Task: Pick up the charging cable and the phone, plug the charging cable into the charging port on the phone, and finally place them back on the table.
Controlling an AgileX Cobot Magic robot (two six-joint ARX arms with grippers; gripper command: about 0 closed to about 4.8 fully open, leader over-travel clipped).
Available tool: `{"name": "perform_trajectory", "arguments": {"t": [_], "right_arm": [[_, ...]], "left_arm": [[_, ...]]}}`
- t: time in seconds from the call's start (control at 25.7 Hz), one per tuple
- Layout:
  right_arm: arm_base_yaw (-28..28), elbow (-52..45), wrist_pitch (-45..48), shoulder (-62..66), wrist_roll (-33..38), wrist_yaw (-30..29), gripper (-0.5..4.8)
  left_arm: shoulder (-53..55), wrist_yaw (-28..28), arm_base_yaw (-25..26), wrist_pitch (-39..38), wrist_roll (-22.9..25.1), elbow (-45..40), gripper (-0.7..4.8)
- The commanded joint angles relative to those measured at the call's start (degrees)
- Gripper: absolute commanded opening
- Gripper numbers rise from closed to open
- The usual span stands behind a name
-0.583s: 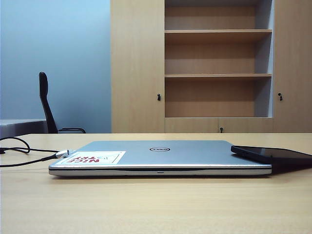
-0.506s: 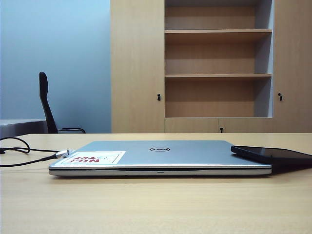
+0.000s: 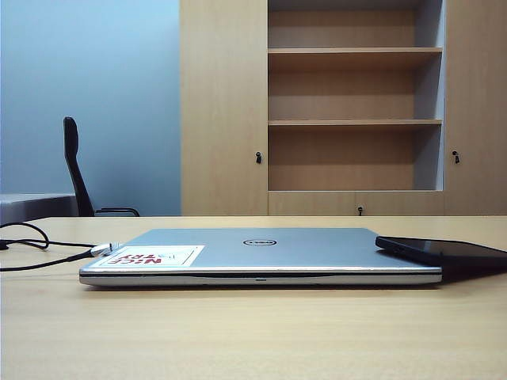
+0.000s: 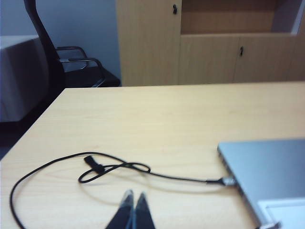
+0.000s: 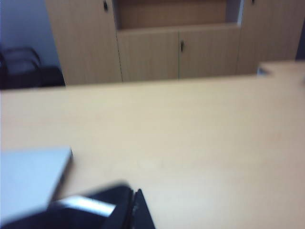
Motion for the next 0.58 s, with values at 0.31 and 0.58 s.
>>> {"name": "perform_trajectory", "arguments": {"t": [0.31,0.58], "right_arm": [[0.00,16.46,-0.37,10.47,-0.26,-5.84,-0.02],[0.11,31.76,-0.28,26.38,-0.66,-11.98,-0.03]], "left_arm": [[0.11,0.07,-0.07,4.22,-6.25,6.84,-0.06],[6.88,0.07,-0.11,8.09,-10.40,10.01,-0.05]]}}
